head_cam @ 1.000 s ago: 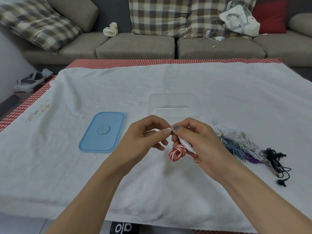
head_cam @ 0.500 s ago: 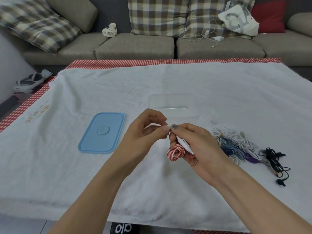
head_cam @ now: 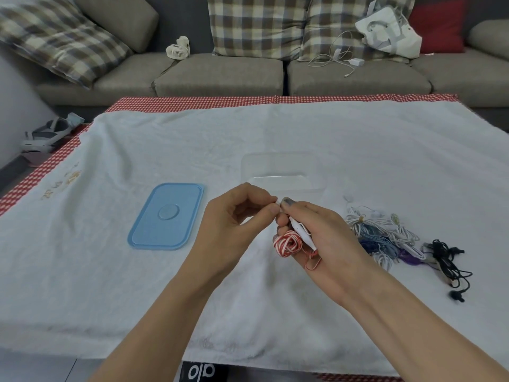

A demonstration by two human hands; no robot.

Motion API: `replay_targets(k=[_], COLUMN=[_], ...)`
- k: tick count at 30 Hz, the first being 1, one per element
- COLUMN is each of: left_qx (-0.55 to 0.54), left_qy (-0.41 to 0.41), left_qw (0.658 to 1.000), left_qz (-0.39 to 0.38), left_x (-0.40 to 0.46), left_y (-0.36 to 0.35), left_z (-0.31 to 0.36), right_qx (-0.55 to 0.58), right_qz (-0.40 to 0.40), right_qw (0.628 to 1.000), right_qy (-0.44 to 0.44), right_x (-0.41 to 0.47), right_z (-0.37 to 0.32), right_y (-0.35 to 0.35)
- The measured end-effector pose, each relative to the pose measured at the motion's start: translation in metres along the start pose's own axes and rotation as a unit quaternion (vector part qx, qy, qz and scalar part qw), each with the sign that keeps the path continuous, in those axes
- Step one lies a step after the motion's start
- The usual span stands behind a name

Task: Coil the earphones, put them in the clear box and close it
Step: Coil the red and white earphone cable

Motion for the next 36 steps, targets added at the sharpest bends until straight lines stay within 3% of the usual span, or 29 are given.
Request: replay_targets(k=[11, 25, 30, 36], left_qx=[-0.011, 0.08, 0.09, 0.115], left_qy=[0.0, -0.042, -0.048, -0.041], left_qw=[1.0, 0.996, 0.995, 0.992], left_qz=[-0.006, 0.0, -0.021, -0.02], left_x=[-0.001, -0.001, 0.001, 0.01], left_y=[-0.005, -0.006, -0.004, 0.002], left_z=[0.002, 0.003, 0.002, -0.001], right_qx=[-0.017, -0.099, 0.005, 0.153], right_qz=[0.019, 0.05, -0.01, -0.051], right_qw=[0.999, 0.993, 0.999, 0.979], right_qy=[0.027, 0.028, -0.034, -0.127], right_x=[0.002, -0.002, 0.003, 0.002], right_z=[-0.002, -0.002, 0.001, 0.004], right_y=[0.001, 0.003, 0.004, 0.0])
Point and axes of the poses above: each hand's wrist, its own x-axis towards the middle knuckle, its own y-axis out of the back of the hand, z = x × y, the point moved 5 cm from there along x, towards the middle knuckle, and after that the axes turned 14 degrees about -x, right-handed, at the moved point
